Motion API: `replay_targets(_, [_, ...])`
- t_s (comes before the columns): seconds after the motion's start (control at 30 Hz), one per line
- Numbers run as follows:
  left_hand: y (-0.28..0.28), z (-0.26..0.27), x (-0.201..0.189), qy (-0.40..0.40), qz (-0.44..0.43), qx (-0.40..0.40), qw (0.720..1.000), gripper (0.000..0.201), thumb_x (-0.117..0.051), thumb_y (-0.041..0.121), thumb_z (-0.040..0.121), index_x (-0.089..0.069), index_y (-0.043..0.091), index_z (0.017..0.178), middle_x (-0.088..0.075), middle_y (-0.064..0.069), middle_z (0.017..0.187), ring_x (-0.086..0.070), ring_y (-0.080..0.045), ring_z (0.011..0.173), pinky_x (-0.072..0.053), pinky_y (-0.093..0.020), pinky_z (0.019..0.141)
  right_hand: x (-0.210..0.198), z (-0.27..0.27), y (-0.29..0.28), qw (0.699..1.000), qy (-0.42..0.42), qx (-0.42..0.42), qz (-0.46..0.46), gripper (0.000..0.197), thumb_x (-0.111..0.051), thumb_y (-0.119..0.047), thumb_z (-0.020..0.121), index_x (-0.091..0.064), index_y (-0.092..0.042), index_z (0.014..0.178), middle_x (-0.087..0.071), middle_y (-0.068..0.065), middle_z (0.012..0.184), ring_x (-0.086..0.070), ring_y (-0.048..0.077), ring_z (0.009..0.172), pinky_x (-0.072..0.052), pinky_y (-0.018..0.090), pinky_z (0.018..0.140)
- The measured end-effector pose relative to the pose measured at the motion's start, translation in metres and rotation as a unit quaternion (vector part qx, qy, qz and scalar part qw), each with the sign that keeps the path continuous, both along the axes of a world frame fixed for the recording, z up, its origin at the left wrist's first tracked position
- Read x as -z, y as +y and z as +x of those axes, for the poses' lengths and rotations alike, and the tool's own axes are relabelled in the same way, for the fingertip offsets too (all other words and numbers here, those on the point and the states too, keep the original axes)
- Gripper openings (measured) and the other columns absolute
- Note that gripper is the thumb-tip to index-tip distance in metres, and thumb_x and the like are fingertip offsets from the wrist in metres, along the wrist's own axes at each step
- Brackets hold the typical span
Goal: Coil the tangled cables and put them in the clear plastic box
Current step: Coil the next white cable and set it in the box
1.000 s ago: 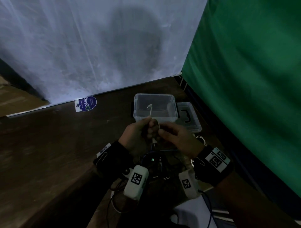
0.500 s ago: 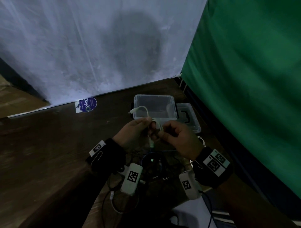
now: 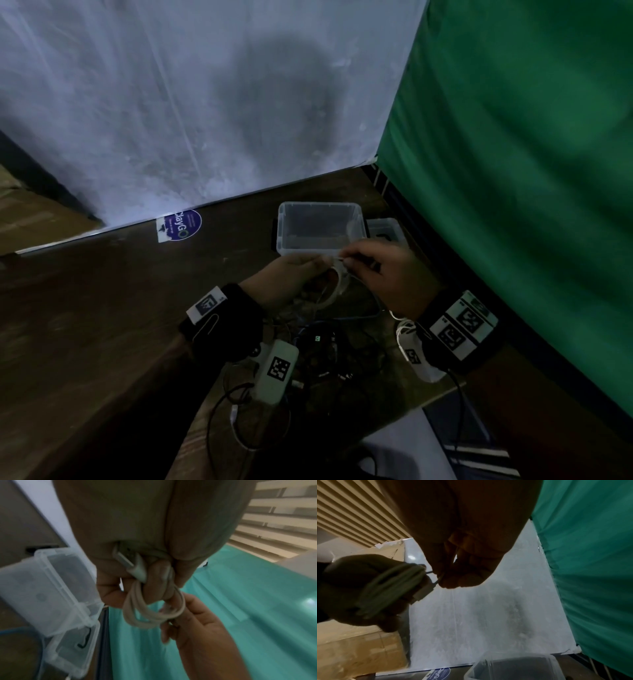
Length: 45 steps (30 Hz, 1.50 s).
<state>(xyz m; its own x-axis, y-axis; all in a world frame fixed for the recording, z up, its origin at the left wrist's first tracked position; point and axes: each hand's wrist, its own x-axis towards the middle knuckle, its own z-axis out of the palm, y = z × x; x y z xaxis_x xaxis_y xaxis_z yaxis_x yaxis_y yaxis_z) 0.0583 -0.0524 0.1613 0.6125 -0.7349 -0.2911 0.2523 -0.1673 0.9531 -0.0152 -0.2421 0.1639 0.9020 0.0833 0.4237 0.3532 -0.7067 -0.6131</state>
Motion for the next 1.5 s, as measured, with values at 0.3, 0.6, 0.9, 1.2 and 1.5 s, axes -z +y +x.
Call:
replay_targets(0.3, [-0.003, -0.006, 0.001, 0.041, -0.093, -0.048, 0.994, 0.009, -0.041, 0.015, 0.101, -0.044, 0.009, 0.095, -0.033, -0.005, 0.066, -0.030, -0.013, 0.051, -0.033, -0.022, 0.048, 0.001, -0.006, 0.015, 0.958, 0.160, 0.070, 0.229, 0.012, -0.063, -0.008, 0.093, -0.070, -0.007, 0.102, -0.070, -0.005, 0.091, -0.067, -0.002, 0.079, -0.053, 0.013, 0.066])
replay_targets(0.6, [-0.007, -0.006, 0.009, -0.038, -0.045, -0.098, 0.993, 0.021, -0.046, 0.024, 0.100, -0.050, 0.004, 0.099, -0.056, -0.009, 0.081, -0.056, -0.017, 0.069, -0.046, -0.030, 0.064, 0.004, -0.005, 0.022, 0.880, 0.265, 0.063, 0.390, 0.024, -0.063, -0.017, 0.093, -0.068, -0.012, 0.117, -0.074, 0.010, 0.105, -0.071, 0.021, 0.100, -0.058, 0.038, 0.089])
replay_targets(0.9, [-0.016, -0.023, 0.013, 0.094, -0.062, -0.140, 0.984, 0.022, -0.040, 0.025, 0.102, -0.052, 0.010, 0.091, -0.060, 0.001, 0.071, -0.059, -0.008, 0.057, -0.049, -0.022, 0.051, 0.012, -0.013, 0.037, 0.858, 0.241, 0.028, 0.452, 0.048, -0.071, -0.017, 0.081, -0.056, -0.012, 0.126, -0.070, 0.017, 0.111, -0.069, 0.031, 0.102, -0.059, 0.045, 0.084])
replay_targets(1.2, [-0.011, -0.017, 0.004, 0.255, -0.130, -0.124, 0.950, 0.033, -0.035, 0.025, 0.096, -0.057, 0.004, 0.085, -0.050, -0.012, 0.074, -0.050, -0.021, 0.061, -0.046, -0.032, 0.056, 0.016, -0.007, 0.039, 0.916, 0.185, 0.099, 0.342, 0.024, -0.068, -0.013, 0.090, -0.066, -0.016, 0.114, -0.070, -0.004, 0.104, -0.068, 0.000, 0.092, -0.055, 0.018, 0.074])
replay_targets(1.5, [-0.007, -0.015, 0.011, 0.240, -0.138, -0.142, 0.950, 0.022, -0.039, 0.015, 0.095, -0.055, 0.005, 0.085, -0.058, -0.012, 0.076, -0.060, -0.022, 0.065, -0.051, -0.036, 0.064, 0.023, -0.008, 0.044, 0.938, 0.150, 0.123, 0.288, 0.019, -0.064, -0.021, 0.093, -0.061, -0.026, 0.112, -0.065, -0.009, 0.105, -0.063, -0.006, 0.093, -0.054, 0.013, 0.074])
